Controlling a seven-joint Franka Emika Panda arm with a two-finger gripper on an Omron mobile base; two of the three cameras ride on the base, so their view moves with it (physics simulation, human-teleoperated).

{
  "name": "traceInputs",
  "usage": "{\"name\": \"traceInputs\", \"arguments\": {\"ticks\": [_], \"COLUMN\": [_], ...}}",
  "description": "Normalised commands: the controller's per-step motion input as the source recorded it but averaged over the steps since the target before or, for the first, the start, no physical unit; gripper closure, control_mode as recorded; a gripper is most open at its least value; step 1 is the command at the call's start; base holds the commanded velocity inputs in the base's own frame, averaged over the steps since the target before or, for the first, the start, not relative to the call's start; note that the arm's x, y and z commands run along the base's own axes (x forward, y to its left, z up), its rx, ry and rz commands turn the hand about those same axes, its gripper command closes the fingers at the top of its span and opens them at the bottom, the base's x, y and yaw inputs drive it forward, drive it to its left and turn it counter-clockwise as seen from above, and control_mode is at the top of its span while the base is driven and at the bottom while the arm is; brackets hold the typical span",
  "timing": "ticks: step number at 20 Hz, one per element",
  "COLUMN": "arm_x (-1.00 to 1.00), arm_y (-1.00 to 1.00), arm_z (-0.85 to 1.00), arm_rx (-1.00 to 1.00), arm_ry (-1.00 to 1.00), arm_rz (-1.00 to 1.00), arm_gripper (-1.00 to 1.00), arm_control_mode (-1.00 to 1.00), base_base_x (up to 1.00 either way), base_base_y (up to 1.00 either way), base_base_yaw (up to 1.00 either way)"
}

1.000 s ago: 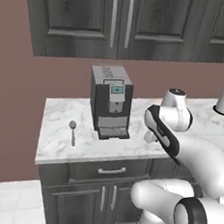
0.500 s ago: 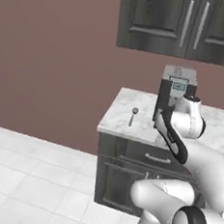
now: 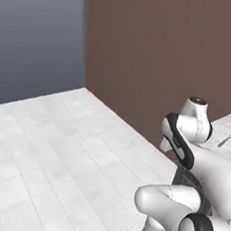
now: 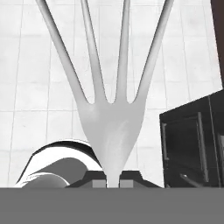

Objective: Take the fork and place it on the left side of the plate. Then take the spoon and place it on the right side of the plate. Make sure they're directly next to the plate.

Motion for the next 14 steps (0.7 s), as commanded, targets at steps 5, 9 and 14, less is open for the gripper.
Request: {"name": "traceInputs", "arguments": {"ticks": [5, 9, 14], "arm_x": [0.0, 0.0, 0.0], "arm_y": [0.0, 0.0, 0.0], "arm_z": [0.0, 0.0, 0.0], "arm_rx": [0.0, 0.0, 0.0], "arm_ry": [0.0, 0.0, 0.0], "arm_rz": [0.0, 0.0, 0.0], "arm_gripper": [1.0, 1.0, 1.0], "arm_control_mode": [1.0, 1.0, 1.0], "base_base_x": [0.0, 0.06, 0.22], "base_base_y": [0.0, 0.0, 0.0], "base_base_yaw": [1.0, 1.0, 0.96]}}
